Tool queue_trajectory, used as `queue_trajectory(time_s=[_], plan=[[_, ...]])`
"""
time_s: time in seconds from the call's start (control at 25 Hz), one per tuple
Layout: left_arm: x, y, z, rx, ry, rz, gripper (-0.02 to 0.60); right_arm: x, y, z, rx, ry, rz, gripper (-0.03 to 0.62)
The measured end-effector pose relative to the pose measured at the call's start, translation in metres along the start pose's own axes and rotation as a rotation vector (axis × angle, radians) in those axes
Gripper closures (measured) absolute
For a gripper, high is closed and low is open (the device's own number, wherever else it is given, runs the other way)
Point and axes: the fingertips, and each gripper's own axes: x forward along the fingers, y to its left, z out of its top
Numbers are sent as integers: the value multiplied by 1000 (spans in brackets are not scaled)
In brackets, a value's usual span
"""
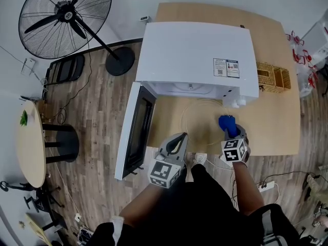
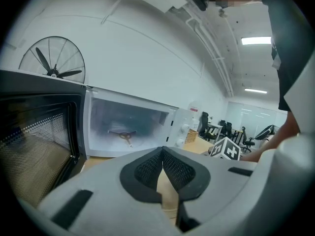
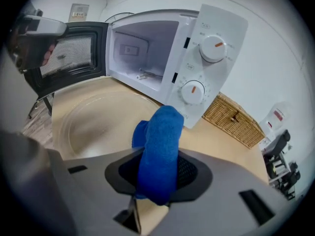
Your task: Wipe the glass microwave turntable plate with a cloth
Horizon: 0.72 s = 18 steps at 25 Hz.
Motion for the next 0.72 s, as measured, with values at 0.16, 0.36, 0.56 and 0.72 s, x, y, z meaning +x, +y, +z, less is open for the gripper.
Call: queue_trajectory(time_s=[0.16,0.36,0.56,0.72], plan=[[0,-2,3,5,-4,1,580,-1,0,1,9,-6,1,479],[0,-3,8,14,-10,-3,580,-24,5,36,57,-100,48,480],[-1,2,11,3,-16,14,580,-74,0,102,98,-290,55,480],[-1,8,21,12,-36,27,580,-115,-10,149,94,-442,40,485]])
